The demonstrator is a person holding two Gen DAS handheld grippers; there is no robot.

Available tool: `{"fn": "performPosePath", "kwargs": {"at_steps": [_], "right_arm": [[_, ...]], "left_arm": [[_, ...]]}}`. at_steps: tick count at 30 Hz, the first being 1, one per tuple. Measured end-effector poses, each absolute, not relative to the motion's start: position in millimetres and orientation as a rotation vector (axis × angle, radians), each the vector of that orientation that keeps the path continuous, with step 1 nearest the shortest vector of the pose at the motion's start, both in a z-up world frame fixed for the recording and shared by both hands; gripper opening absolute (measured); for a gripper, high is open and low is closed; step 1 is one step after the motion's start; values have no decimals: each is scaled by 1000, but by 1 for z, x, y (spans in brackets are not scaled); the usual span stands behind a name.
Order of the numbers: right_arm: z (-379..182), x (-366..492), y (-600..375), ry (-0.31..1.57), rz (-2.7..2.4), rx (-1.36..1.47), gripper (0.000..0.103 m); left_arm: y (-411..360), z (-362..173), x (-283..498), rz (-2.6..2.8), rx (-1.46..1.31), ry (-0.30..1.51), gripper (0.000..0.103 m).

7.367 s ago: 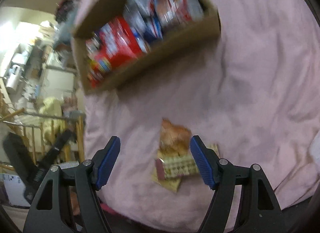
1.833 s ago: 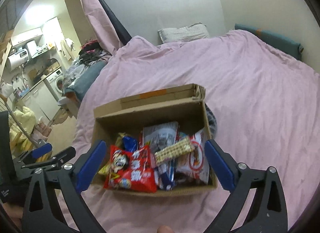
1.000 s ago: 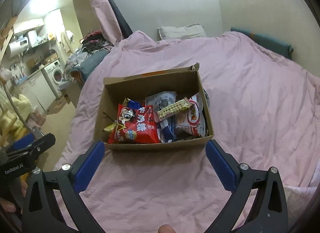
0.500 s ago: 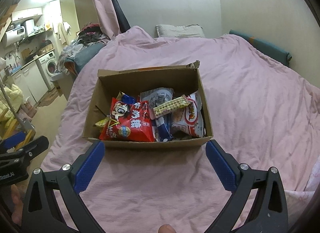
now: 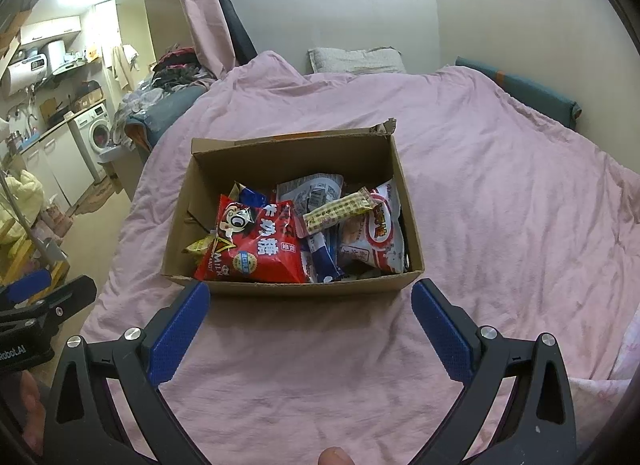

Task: Organize snacks

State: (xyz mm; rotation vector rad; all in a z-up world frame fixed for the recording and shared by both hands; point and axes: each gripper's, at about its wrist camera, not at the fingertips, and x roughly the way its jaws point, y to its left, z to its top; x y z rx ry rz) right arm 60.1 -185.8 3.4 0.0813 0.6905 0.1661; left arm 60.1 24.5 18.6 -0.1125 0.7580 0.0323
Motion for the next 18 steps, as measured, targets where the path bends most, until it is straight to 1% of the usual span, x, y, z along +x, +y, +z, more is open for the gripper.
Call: {"fn": "performPosePath", "kwargs": {"at_steps": [18], "right_arm": [[3, 60, -187, 690, 166, 84, 103]], "left_arm": [[25, 15, 60, 41, -112, 763, 103]]}}
